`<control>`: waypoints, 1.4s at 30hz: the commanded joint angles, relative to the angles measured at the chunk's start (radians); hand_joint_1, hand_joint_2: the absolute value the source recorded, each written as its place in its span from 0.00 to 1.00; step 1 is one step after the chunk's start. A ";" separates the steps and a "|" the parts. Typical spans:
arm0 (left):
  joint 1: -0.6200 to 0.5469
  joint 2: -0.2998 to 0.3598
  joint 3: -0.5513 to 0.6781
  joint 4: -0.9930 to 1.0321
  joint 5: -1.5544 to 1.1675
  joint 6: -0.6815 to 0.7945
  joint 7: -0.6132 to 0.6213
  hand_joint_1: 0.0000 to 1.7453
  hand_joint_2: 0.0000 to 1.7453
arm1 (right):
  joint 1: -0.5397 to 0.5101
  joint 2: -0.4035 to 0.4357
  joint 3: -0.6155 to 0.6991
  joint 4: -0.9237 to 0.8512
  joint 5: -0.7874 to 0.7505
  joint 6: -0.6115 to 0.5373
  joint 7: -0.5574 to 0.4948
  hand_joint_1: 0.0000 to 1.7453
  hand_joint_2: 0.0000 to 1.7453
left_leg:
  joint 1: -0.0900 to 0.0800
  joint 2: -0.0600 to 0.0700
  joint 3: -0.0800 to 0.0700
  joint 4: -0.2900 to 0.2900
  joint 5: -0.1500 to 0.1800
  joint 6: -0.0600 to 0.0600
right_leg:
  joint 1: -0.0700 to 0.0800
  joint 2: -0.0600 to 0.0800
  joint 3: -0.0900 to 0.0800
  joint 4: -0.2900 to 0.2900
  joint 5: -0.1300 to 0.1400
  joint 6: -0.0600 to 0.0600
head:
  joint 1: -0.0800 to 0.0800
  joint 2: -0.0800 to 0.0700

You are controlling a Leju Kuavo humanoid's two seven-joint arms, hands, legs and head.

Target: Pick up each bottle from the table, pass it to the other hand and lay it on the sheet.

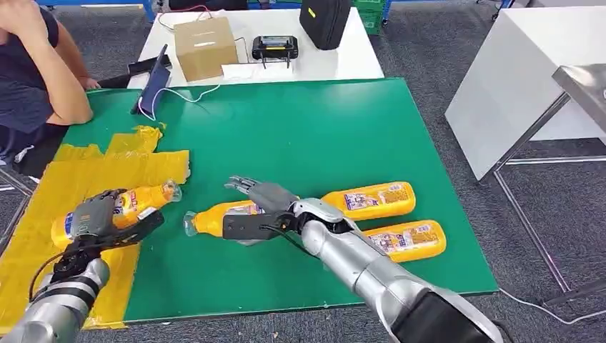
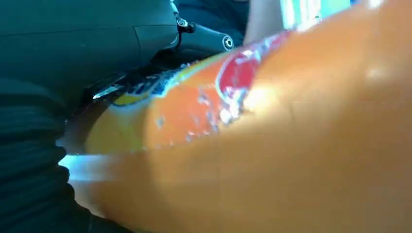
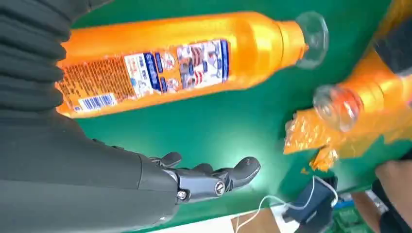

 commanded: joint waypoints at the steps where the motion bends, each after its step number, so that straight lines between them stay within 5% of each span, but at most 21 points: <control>1: -0.025 0.051 0.108 0.149 0.098 -0.171 -0.197 0.00 0.00 | -0.053 0.019 0.127 0.160 -0.005 0.027 0.021 0.00 1.00 | 0.000 -0.001 0.003 -0.001 -0.001 -0.001 | -0.001 0.008 0.001 0.001 -0.001 -0.001 | 0.000 0.000; 9: 0.115 0.114 0.206 0.073 0.447 -0.574 -0.597 0.00 0.00 | -0.133 -0.003 0.210 0.223 0.109 -0.087 0.107 0.00 1.00 | -0.002 0.001 0.004 -0.002 0.000 -0.001 | -0.004 0.008 0.000 0.005 0.000 -0.001 | -0.001 0.000; 19: 0.129 0.112 0.214 0.054 0.526 -0.663 -0.622 0.00 0.00 | -0.134 -0.004 0.219 0.227 0.147 -0.113 0.127 0.00 1.00 | -0.004 -0.001 0.007 -0.002 0.002 -0.002 | -0.005 0.010 0.002 0.005 0.000 -0.003 | 0.000 0.000; 22: 0.244 0.136 0.184 -0.081 0.704 -0.829 -0.653 0.00 0.00 | -0.140 -0.019 0.207 0.239 0.174 -0.112 0.128 0.00 1.00 | -0.004 0.001 0.009 -0.003 0.001 -0.002 | -0.005 0.011 0.003 0.005 0.000 -0.003 | 0.000 0.000; 27: 0.391 0.153 0.097 -0.281 0.987 -0.894 -0.653 0.00 0.00 | -0.152 -0.034 0.227 0.252 0.304 -0.214 0.208 0.00 1.00 | -0.004 0.002 0.011 -0.002 0.001 -0.002 | -0.006 0.008 0.004 0.007 -0.001 -0.002 | -0.001 0.000; 42: 0.412 0.073 0.079 -0.458 1.185 -1.025 -0.653 0.00 0.00 | -0.109 -0.044 0.070 0.335 0.358 -0.139 0.197 0.00 1.00 | -0.004 -0.009 0.001 0.000 0.004 -0.001 | -0.006 -0.001 -0.004 0.007 -0.002 -0.002 | 0.000 0.000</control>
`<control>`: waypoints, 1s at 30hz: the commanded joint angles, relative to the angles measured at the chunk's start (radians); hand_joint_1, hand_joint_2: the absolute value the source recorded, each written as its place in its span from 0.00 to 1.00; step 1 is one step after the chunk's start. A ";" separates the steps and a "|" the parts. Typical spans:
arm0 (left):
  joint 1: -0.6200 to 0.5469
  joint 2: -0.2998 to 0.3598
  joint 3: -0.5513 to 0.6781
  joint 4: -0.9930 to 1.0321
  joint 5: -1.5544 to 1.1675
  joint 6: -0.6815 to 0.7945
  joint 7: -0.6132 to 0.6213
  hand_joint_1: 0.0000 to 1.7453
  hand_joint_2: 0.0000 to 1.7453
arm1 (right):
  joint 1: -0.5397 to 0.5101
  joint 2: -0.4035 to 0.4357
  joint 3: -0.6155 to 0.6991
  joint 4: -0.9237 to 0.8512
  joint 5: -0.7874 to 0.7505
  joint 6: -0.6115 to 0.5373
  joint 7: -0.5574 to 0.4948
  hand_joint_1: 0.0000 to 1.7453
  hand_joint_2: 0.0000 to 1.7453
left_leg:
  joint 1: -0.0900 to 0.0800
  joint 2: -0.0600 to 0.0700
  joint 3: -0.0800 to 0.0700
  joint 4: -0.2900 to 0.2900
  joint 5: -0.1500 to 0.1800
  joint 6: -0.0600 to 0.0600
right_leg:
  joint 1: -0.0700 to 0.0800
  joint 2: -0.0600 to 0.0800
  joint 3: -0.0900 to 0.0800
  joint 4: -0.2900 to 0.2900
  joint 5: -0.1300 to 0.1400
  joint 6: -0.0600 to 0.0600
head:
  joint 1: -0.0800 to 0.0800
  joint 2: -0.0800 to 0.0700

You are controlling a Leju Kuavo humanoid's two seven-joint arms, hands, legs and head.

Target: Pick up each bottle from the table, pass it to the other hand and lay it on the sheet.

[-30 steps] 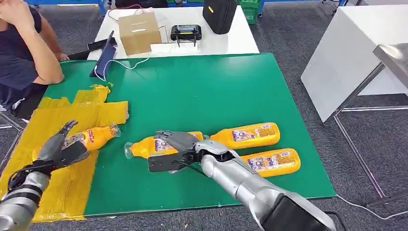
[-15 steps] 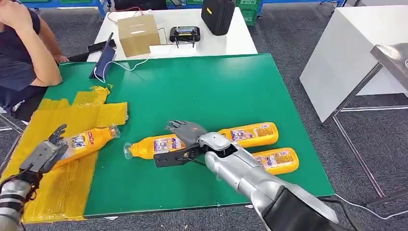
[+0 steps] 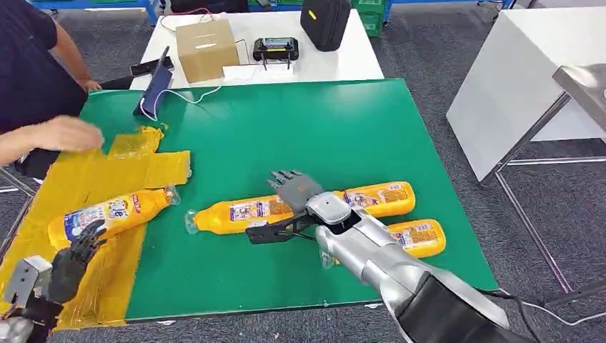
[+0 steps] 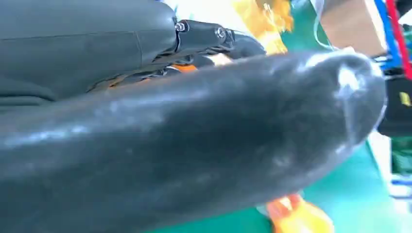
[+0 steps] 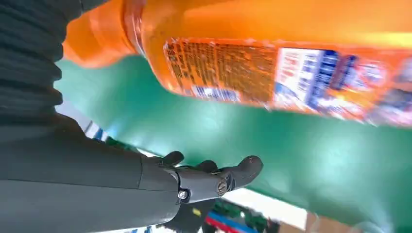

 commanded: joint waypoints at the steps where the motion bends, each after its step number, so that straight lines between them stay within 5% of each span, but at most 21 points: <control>1: -0.001 -0.059 -0.045 -0.064 0.031 -0.027 -0.025 0.00 0.00 | -0.012 -0.016 -0.067 0.106 -0.011 0.024 -0.018 0.00 1.00 | 0.000 -0.009 -0.002 0.000 0.001 0.001 | 0.000 0.001 0.000 -0.001 -0.001 0.000 | 0.000 0.000; 19: -0.088 -0.048 -0.123 0.008 0.027 -0.033 -0.025 0.00 0.00 | 0.046 -0.006 -0.116 0.154 -0.035 0.082 -0.054 0.00 1.00 | 0.000 -0.007 -0.007 -0.001 0.000 0.001 | 0.000 0.002 -0.004 -0.001 0.000 0.000 | -0.001 0.000; 22: -0.140 -0.063 -0.147 0.048 0.035 -0.047 -0.025 0.00 0.00 | 0.121 0.062 -0.096 0.147 -0.013 0.023 -0.085 0.00 1.00 | 0.000 -0.006 -0.007 -0.001 0.001 0.000 | 0.000 -0.001 -0.004 -0.002 0.000 0.000 | 0.000 0.000; 30: -0.115 -0.047 -0.162 0.032 0.060 -0.031 -0.025 0.00 0.00 | 0.103 0.090 -0.138 0.138 -0.026 -0.059 -0.094 0.00 1.00 | 0.000 -0.003 -0.008 -0.001 0.000 0.001 | 0.000 0.002 -0.006 -0.001 0.000 0.000 | -0.001 0.000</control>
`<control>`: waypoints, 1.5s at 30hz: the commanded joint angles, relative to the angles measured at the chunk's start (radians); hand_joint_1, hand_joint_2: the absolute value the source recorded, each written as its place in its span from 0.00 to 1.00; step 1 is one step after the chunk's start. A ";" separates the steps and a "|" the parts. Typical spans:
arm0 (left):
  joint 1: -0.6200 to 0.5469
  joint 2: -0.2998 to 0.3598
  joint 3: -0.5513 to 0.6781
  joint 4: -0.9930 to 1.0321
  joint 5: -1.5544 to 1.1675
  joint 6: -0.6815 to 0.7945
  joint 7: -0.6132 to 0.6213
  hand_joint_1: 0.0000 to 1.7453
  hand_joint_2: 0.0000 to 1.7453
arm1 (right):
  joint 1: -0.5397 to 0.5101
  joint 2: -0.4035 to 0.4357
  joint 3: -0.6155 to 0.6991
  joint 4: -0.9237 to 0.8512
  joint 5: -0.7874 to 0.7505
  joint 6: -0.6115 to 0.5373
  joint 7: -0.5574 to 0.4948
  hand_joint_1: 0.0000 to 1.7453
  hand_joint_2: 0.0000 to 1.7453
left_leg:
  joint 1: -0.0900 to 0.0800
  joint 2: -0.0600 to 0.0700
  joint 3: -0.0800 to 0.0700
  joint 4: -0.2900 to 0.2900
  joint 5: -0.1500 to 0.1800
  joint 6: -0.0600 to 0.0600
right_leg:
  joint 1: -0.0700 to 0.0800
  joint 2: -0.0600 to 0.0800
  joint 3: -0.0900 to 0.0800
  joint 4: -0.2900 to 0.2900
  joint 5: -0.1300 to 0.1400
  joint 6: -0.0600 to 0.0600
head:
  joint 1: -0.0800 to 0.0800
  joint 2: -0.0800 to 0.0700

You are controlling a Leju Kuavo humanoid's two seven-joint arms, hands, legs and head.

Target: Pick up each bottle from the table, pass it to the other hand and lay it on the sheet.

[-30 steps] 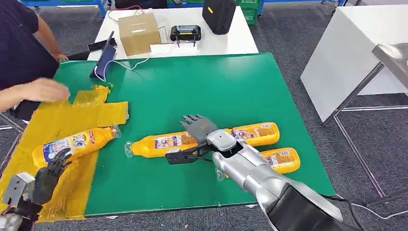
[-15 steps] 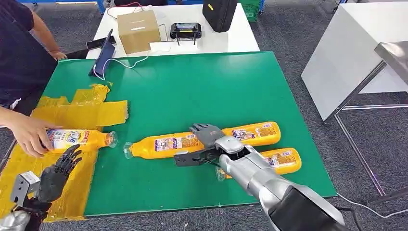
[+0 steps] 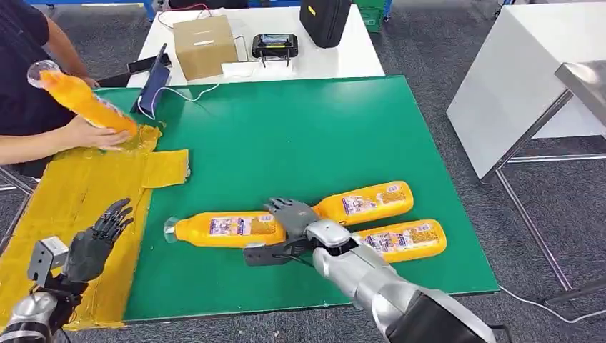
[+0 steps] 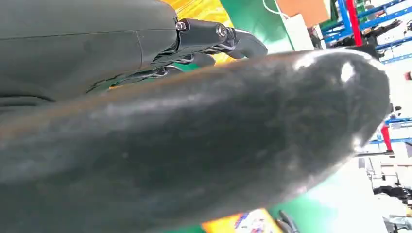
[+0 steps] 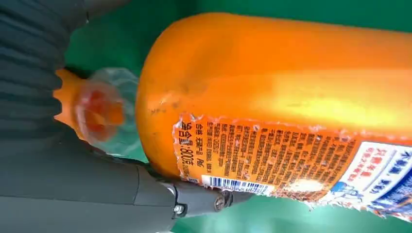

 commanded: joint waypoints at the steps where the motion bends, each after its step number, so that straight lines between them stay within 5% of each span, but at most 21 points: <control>1: -0.025 -0.016 -0.040 0.060 0.013 0.007 -0.025 0.00 0.00 | -0.001 0.026 -0.038 0.046 -0.020 -0.037 -0.013 0.00 1.00 | 0.001 -0.006 0.003 -0.001 0.000 0.000 | 0.000 0.004 0.004 -0.001 -0.001 -0.001 | 0.000 0.000; 33: 0.108 -0.022 0.058 -0.032 0.030 0.002 -0.025 0.00 0.00 | 0.029 0.077 0.084 -0.099 -0.039 -0.117 -0.005 0.00 1.00 | 0.002 -0.004 0.002 0.000 -0.002 0.000 | 0.001 0.007 0.003 0.000 -0.002 -0.001 | 0.000 0.000; 45: 0.066 -0.034 0.065 -0.001 0.001 -0.012 -0.025 0.00 0.00 | 0.025 0.077 0.146 -0.070 -0.112 -0.071 0.017 0.00 1.00 | 0.001 -0.007 0.000 0.000 -0.001 0.000 | 0.001 0.003 0.001 -0.001 -0.001 -0.001 | 0.000 0.000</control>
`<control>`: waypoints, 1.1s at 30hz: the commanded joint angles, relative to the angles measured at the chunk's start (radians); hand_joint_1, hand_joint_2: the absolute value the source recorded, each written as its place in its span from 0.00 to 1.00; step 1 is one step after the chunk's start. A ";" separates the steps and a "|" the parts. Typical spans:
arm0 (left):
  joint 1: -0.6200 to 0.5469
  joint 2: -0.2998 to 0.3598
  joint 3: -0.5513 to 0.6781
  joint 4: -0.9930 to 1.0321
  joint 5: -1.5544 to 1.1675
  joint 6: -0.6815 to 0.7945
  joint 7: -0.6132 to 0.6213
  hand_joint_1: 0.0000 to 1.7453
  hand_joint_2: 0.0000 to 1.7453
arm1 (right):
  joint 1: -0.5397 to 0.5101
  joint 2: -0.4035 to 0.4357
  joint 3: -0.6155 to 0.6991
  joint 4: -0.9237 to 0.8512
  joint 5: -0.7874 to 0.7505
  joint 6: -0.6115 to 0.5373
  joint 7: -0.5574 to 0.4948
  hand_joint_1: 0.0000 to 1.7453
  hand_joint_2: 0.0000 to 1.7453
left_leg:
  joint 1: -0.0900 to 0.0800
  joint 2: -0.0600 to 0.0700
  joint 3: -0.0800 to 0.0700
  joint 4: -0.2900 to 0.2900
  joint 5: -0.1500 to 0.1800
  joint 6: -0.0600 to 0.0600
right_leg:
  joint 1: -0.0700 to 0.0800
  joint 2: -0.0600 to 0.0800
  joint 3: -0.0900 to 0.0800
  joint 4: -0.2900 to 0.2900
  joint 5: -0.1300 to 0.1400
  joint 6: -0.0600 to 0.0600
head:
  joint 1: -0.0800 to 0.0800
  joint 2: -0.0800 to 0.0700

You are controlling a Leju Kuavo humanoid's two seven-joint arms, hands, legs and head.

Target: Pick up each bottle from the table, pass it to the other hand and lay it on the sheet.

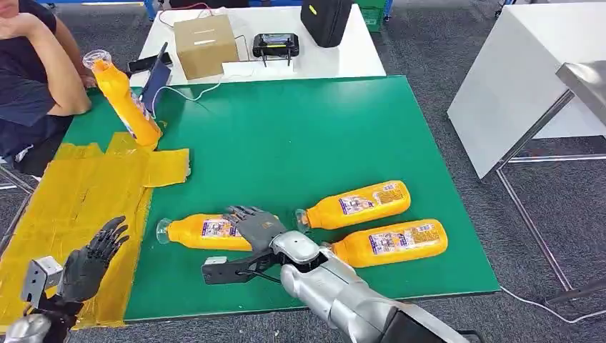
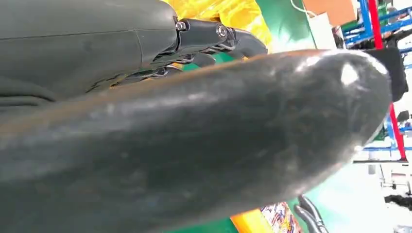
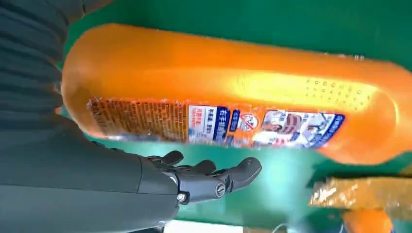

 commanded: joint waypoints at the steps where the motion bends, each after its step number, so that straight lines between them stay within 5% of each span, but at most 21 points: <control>1: -0.037 -0.035 0.021 0.034 -0.011 -0.003 -0.025 0.00 0.00 | -0.022 -0.021 0.071 0.010 -0.010 0.010 0.006 0.00 1.00 | 0.000 -0.004 0.002 0.000 0.000 0.000 | 0.000 0.002 0.003 -0.001 -0.001 0.000 | 0.000 0.000; 12: -0.037 -0.035 0.021 0.034 -0.011 -0.003 -0.025 0.00 0.00 | -0.022 -0.021 0.071 0.010 -0.010 0.010 0.006 0.00 1.00 | 0.000 -0.004 0.001 -0.001 0.000 0.000 | 0.000 0.002 0.002 -0.001 -0.001 0.000 | 0.000 0.000; 20: -0.125 -0.048 -0.010 0.111 -0.018 -0.005 -0.025 0.00 0.00 | -0.023 -0.021 0.249 0.124 -0.053 0.274 0.155 0.00 1.00 | 0.001 -0.007 0.004 -0.002 0.000 0.000 | 0.000 0.000 0.005 -0.002 -0.001 -0.001 | 0.000 0.000; 21: -0.130 -0.050 -0.013 0.117 -0.017 -0.003 -0.025 0.00 0.00 | -0.022 -0.021 0.248 0.134 -0.060 0.292 0.172 0.82 1.00 | 0.001 -0.009 0.006 -0.002 0.001 0.000 | 0.000 0.000 0.007 -0.003 -0.001 -0.001 | 0.000 0.000; 22: -0.135 -0.052 -0.015 0.122 -0.017 -0.001 -0.025 0.00 0.00 | -0.024 -0.021 0.253 0.146 -0.057 0.307 0.186 1.00 1.00 | 0.001 -0.008 0.006 -0.003 0.001 0.000 | 0.000 0.000 0.007 -0.003 -0.001 -0.001 | 0.000 0.000; 33: -0.114 -0.070 0.017 0.097 0.010 0.003 -0.025 0.00 0.00 | -0.043 -0.023 0.232 0.172 -0.055 0.344 0.182 1.00 1.00 | 0.002 -0.009 0.013 -0.002 0.001 0.000 | -0.001 0.000 0.010 -0.004 -0.001 -0.001 | 0.000 0.000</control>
